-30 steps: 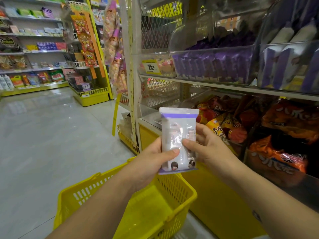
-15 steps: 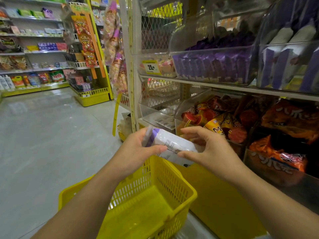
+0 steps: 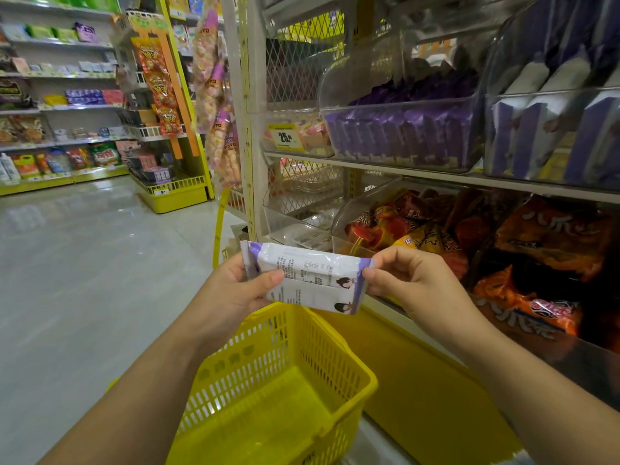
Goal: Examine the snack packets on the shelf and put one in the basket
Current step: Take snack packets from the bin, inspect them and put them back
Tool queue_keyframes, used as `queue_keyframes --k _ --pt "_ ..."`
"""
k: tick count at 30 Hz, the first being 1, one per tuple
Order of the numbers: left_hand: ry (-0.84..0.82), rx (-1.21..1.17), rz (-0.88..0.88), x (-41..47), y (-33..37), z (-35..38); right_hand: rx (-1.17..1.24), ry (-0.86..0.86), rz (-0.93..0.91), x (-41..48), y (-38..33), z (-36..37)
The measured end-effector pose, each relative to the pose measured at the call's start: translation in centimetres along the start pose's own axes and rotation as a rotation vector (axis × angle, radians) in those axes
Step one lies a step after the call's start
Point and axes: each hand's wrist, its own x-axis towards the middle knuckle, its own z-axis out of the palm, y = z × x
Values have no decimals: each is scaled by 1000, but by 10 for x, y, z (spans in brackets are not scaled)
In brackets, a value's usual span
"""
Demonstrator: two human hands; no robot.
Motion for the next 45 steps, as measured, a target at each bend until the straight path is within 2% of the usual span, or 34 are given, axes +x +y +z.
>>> queue_keyframes --k 2,5,6,8,10,13,19,23,26,33,36,45 --pt "85 22 -20 -1 1 7 54 0 28 -1 -1 3" --pt "346 158 -45 1 2 21 134 12 74 -2 0 10" --pt "387 162 -95 1 1 25 133 12 71 -2 0 12" --pt "342 103 -250 -3 0 36 85 3 49 -3 2 17" --pt "225 12 -418 -6 -3 46 7 -7 19 -5 4 21" --pt "168 -120 -515 -6 -9 52 -81 -17 -13 -7 5 25" --pt "225 -474 -479 -4 -23 61 -40 -67 -31 -11 4 29" --pt "124 -591 -504 -6 -27 61 27 -106 -27 -10 2 29" --pt "96 -552 -506 -7 -26 60 95 -139 -12 -10 0 28" --pt "165 -580 -326 0 -25 55 144 -113 37 -7 5 24" --pt "215 -559 -268 2 -26 54 238 -111 87 -5 9 23" --pt "277 -569 -166 2 -22 51 409 -139 122 -4 13 21"
